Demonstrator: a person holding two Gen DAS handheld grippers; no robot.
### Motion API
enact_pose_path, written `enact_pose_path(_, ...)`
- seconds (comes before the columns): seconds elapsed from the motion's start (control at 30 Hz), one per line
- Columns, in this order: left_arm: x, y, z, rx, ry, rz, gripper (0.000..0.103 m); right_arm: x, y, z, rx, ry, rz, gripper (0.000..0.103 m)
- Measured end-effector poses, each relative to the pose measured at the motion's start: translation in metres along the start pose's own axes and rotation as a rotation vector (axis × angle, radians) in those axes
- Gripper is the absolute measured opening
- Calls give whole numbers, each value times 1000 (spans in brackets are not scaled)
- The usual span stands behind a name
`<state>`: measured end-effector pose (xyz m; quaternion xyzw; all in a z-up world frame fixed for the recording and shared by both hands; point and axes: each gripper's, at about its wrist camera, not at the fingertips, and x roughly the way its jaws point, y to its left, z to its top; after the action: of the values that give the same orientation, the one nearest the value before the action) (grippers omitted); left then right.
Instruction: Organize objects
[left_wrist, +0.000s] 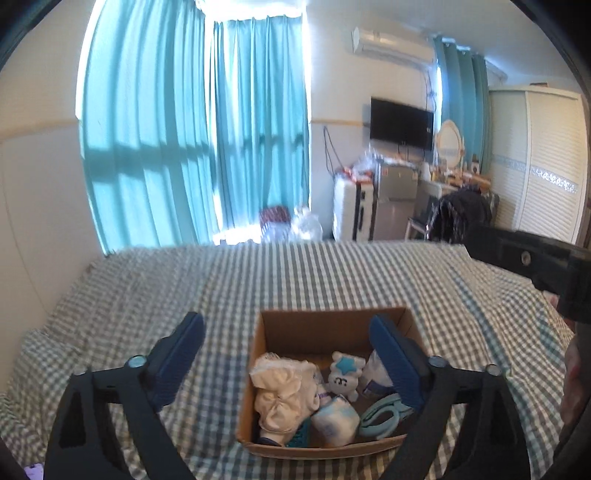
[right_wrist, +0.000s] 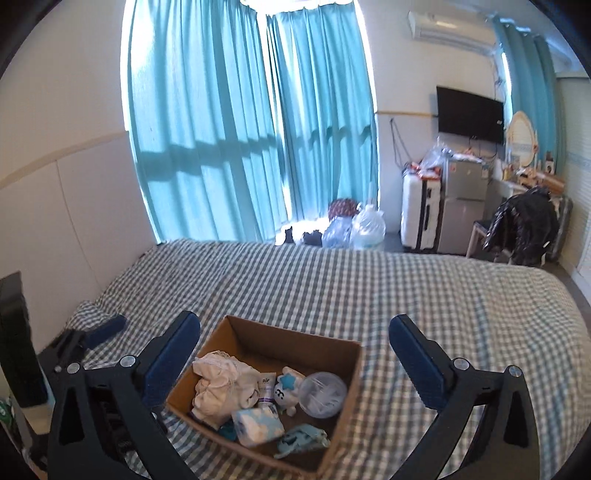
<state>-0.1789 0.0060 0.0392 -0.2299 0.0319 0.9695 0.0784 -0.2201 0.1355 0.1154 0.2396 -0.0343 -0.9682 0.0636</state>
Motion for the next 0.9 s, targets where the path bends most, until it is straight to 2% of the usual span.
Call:
enact_pose_path(0.1, -29, 0, 10, -5, -66, 7, 103, -30, -4, -1, -6, -30, -23, 103)
enact_pose_path(0.2, -58, -3, 16, 19, -126, 52, 103, -60, -8, -4, -8, -76, -42, 103)
enact_pose_path(0.5, -110, -10, 14, 12, -199, 68, 103, -132, -10, -20, -14, -256, -146, 103)
enact_pose_path(0.63, -118, -12, 8, -16, -170, 90, 103, -143, -12, -38, 8, -282, -126, 103)
enact_pose_path(0.7, -123, -12, 0, -38, -163, 110, 103, -143, -14, -54, 22, -285, -148, 103)
enact_pose_path(0.77, -128, -11, -10, -61, -167, 95, 103, -142, -16, -66, 31, -286, -166, 103)
enact_pose_path(0.9, -136, -9, -26, -80, -178, 98, 103, -133, -21, -87, 36, -245, -184, 103)
